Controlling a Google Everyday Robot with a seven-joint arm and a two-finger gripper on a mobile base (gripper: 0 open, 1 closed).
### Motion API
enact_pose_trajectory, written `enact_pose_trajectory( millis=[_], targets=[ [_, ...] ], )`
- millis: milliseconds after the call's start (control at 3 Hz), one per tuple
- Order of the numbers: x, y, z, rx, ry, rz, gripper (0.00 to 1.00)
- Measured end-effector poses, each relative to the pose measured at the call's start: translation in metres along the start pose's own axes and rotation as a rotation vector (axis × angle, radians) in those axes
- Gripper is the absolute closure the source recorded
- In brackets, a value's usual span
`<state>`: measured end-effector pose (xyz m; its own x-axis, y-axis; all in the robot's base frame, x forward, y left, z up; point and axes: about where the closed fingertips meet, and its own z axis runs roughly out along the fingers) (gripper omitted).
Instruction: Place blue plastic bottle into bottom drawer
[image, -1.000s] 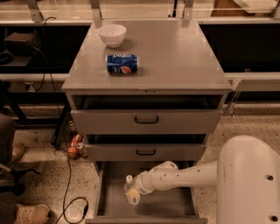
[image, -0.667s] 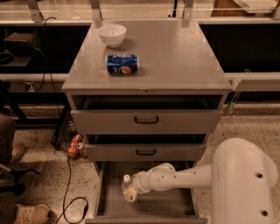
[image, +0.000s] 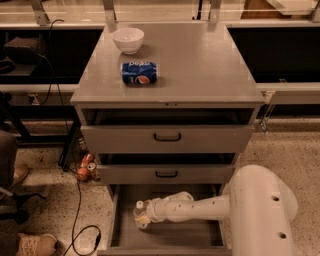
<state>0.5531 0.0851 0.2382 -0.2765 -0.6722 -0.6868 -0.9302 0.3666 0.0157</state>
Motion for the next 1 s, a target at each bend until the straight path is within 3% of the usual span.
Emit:
enact_pose_trajectory(
  millis=[333,667,1000],
  targets=[
    [0.0026,0.0012,0.0160,0.000,-0.022,0.005,1.00],
    [0.0041,0.0044,0.0238,-0.004,-0.043,0.012,0.83],
    [0.0039,0.0058,0.0259,-0.007,-0.048,0.007,0.58]
  ],
)
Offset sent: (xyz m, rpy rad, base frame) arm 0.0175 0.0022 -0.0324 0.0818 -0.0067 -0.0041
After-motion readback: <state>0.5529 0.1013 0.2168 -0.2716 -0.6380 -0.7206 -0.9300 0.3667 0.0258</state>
